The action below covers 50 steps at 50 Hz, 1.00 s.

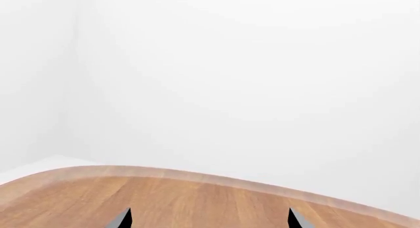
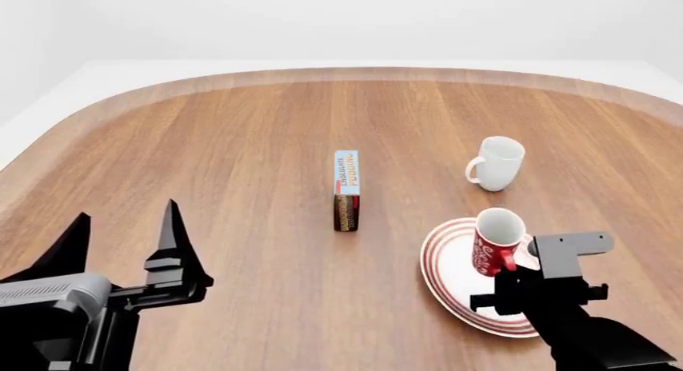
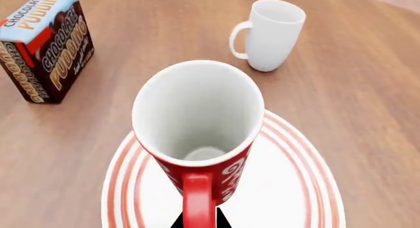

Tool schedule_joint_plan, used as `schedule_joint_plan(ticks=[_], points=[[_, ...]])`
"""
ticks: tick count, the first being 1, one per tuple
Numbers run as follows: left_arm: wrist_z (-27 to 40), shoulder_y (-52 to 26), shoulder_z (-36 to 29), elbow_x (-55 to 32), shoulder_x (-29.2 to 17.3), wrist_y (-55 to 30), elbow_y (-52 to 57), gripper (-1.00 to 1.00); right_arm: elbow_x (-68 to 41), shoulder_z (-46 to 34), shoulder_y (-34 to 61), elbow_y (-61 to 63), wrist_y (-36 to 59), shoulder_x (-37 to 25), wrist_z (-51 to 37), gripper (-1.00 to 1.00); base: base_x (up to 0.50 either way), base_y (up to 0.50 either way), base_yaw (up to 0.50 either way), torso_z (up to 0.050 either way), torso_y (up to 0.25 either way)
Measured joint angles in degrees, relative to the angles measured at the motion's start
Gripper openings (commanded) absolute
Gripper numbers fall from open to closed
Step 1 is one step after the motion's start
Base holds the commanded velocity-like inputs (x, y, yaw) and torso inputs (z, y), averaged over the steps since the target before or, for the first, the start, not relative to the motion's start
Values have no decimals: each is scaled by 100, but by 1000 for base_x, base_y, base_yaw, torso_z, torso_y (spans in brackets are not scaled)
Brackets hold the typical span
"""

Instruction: Pick up the red mug and put it on the plate

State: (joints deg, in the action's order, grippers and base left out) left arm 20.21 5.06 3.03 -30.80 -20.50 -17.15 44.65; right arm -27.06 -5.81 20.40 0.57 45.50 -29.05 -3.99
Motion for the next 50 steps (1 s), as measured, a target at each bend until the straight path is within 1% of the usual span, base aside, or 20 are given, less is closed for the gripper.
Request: schedule_joint_plan(ticks=[14,26,27,40,50], points=[[51,-7,29,-82,-54,-28,57,100,100,-114,76,-573,-298,112,139,-100,0,0,0,0,0],[71,14,27,-112,-82,-11,85,100,146,-175,127,-809,-389,146,180,-100,0,0,0,0,1],[72,17,27,-114,-84,-8,87,100,152,-176,130,-820,-396,148,174,100,0,0,0,0,0],[92,44,29,-137,-106,27,102,100,181,-96,31,-655,-465,131,72,100,0,0,0,0,0],[114,50,11,-144,-124,36,117,100,-12,149,-487,194,-363,7,-102,100,0,0,0,0,0]])
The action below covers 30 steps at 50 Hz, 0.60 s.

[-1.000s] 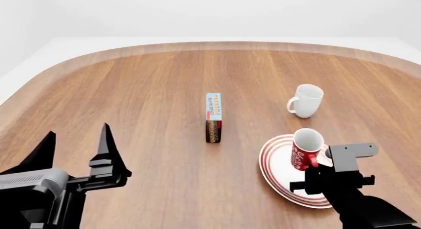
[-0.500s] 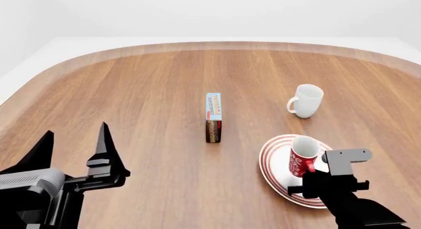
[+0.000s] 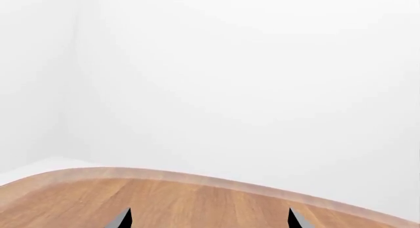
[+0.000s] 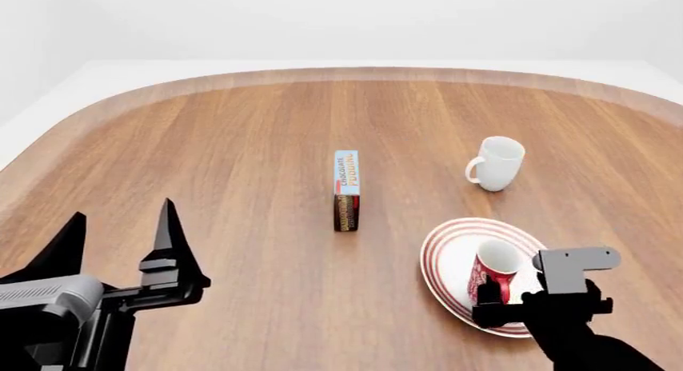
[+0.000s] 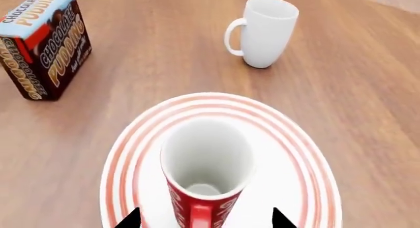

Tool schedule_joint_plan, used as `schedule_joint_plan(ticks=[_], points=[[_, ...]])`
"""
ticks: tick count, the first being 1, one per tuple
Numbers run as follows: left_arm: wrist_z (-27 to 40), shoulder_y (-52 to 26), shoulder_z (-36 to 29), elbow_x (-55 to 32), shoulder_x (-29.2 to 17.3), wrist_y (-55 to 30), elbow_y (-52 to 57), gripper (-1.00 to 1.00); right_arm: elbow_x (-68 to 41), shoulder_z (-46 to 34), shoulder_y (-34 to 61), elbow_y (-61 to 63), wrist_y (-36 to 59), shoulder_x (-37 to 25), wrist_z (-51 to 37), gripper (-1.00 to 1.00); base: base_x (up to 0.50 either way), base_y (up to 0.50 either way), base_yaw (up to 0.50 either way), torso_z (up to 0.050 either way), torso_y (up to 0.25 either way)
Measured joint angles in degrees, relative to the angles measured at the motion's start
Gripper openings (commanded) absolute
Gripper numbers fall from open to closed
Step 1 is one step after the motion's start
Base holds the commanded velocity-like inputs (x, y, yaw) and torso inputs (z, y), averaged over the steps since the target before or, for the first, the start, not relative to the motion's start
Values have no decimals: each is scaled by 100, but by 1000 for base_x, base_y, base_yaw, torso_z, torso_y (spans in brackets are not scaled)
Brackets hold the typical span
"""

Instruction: Pick up the red mug and put it on the plate

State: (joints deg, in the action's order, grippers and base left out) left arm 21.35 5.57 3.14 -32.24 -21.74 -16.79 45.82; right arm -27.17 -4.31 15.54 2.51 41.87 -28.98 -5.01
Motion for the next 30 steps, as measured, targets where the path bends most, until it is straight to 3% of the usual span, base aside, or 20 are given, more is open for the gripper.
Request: schedule_joint_plan(ticks=[30], points=[[81,-13,7,-123,-98,-19,136,100,-1022,1293,-1330,3431,817,-494,-845,100,0,0,0,0,0]])
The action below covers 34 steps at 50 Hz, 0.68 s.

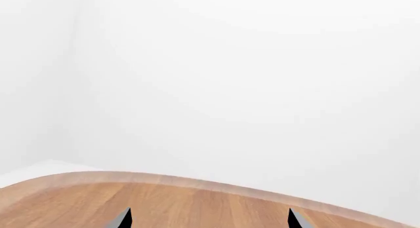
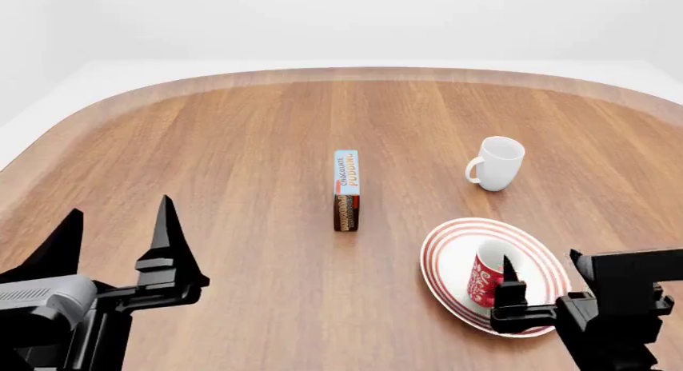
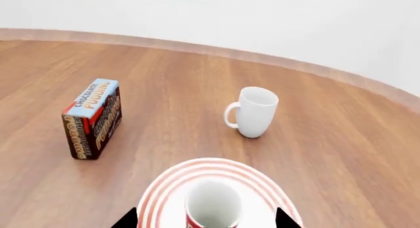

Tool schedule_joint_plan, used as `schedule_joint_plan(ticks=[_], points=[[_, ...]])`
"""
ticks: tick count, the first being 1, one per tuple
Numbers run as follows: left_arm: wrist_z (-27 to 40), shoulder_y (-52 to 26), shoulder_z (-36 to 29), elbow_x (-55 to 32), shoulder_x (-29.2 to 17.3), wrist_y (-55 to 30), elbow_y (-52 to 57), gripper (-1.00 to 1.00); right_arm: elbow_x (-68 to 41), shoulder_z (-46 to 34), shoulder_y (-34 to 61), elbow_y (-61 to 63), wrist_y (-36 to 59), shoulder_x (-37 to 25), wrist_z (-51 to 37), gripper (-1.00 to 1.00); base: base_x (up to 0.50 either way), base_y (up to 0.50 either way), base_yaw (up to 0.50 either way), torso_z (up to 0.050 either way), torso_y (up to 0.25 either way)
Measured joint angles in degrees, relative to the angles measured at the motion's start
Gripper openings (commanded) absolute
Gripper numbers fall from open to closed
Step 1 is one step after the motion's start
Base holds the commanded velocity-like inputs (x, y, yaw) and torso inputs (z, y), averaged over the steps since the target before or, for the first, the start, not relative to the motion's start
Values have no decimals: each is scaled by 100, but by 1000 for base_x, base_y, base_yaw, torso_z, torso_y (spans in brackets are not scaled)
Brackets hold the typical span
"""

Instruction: Pick up the red mug and put it on the plate

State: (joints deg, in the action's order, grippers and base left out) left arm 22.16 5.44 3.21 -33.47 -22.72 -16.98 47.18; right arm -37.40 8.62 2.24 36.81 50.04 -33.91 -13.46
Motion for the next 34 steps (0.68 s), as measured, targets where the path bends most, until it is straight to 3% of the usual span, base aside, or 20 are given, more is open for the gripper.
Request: schedule_joint_plan(ticks=[11,22,34], points=[[-1,181,147,-105,-110,97,284,100,-181,331,-104,1263,149,-188,-398,100,0,0,0,0,0],[-55,405,420,-255,-240,329,608,100,184,298,-304,1928,-671,-381,-544,100,0,0,0,0,0],[-79,662,739,-404,-348,640,906,100,45,-208,-756,2196,-2401,-1721,-1757,100,0,0,0,0,0]])
